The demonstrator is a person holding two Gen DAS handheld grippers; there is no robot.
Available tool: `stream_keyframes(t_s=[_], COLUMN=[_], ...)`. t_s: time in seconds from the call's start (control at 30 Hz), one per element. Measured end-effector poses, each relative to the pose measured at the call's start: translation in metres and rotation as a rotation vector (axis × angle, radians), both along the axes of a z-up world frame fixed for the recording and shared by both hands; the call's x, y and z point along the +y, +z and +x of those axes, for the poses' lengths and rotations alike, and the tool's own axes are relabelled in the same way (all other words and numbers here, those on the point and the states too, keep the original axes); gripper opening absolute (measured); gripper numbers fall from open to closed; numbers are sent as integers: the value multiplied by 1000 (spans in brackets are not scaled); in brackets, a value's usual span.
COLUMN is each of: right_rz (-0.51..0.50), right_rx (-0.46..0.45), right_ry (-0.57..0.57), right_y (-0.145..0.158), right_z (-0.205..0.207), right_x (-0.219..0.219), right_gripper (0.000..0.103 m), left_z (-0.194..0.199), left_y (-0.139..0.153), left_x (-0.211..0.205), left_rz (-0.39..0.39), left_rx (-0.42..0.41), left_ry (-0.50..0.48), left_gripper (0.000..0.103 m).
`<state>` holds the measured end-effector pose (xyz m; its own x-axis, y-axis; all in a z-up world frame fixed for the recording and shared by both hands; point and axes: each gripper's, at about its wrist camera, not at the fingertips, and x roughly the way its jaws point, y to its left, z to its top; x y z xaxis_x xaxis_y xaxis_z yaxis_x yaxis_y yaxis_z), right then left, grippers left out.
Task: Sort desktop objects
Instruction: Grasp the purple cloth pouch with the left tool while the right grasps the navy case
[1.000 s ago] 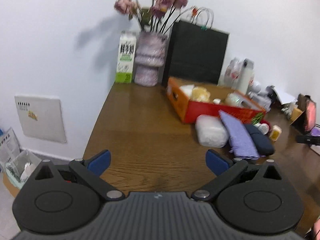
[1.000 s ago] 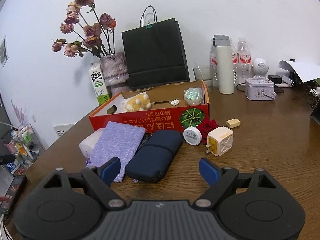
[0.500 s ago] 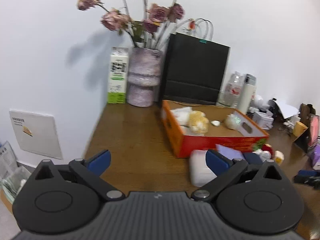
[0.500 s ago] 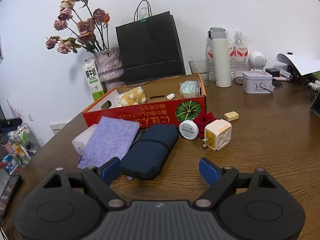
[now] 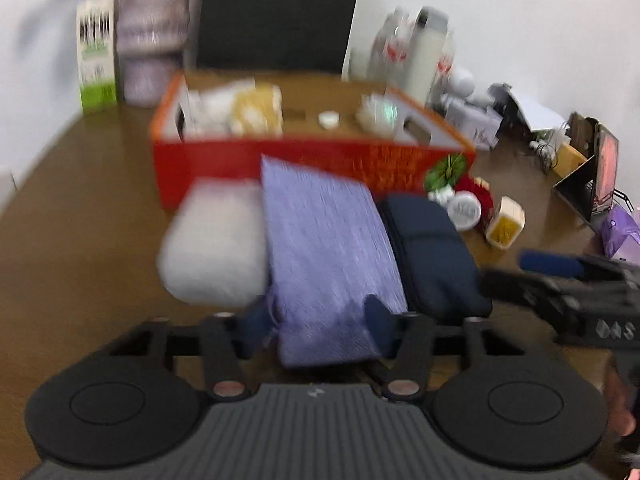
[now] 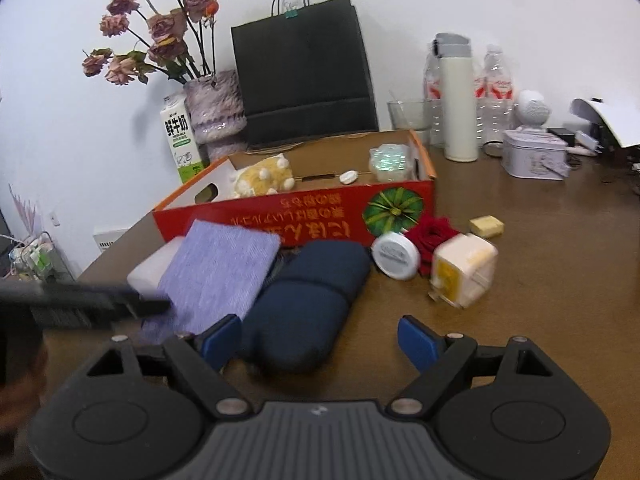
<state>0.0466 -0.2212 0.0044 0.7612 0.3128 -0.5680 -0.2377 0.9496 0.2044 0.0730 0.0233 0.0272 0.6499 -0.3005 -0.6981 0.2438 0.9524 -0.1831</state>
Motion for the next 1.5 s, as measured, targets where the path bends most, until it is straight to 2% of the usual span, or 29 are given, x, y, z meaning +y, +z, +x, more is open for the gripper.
stream_keyframes(t_s=[0.03,0.13,0.23,0.37,0.53,0.67,0.7,0.77,0.8,0.83,0.93,1.03,1.1,1.17,1.2,1.23,1.3,1.33,1.4,1.5], right_rz=[-1,-49,-112,-161,-154,-160,-155,-138,-130,-122,-113,-135,-153,-143,-138,-144,-162,-167,-151,-134], right_rx=[5,50,53,34,45,47,50,51,41,21,-26,-11,16,39,36,22,-5,-11,-4,-2], right_ry=[12,22,21,59,93,116,123,126,118,110,71,43,40,32,31,32,36,41,57,66], right_y=[-2,-10,-16,-17,-14,-11,-10,-8,-6,-3,2,-1,-9,-17,-20,-23,-24,-23,-20,-15], right_z=[10,38,49,37,-18,-69,-82,-104,-114,-124,-137,-129,-121,-115,-115,-116,-120,-122,-125,-130], right_x=[6,22,34,38,20,2,-4,-12,-16,-20,-24,-18,-11,-6,-5,-3,1,2,1,0], right_gripper=[83,78,70,62,62,63,63,66,66,67,77,77,77,76,73,71,66,64,62,61], left_z=[0,-8,-36,-76,-126,-156,-162,-171,-173,-171,-154,-134,-130,-129,-130,-131,-136,-139,-146,-157], left_y=[-5,-6,3,13,7,-5,-7,-4,-1,2,2,-10,-15,-13,-12,-11,-10,-11,-11,-7], left_x=[-1,1,9,13,7,7,8,8,7,5,-6,-26,-36,-38,-38,-39,-39,-40,-40,-35], left_rz=[-17,-69,-105,-106,-50,-26,-14,5,8,8,23,129,211,199,178,190,182,187,189,107], left_rx=[20,19,-21,-52,-41,-7,-6,-32,-50,-67,-69,-54,-106,-104,-95,-99,-101,-103,-110,-94], left_ry=[22,68,75,41,-29,-47,-38,-9,-3,0,13,69,96,70,52,48,36,41,35,27], left_gripper=[36,14,13,13,13,15,21,45,65,76,77,77,77,60,47,28,6,2,1,1])
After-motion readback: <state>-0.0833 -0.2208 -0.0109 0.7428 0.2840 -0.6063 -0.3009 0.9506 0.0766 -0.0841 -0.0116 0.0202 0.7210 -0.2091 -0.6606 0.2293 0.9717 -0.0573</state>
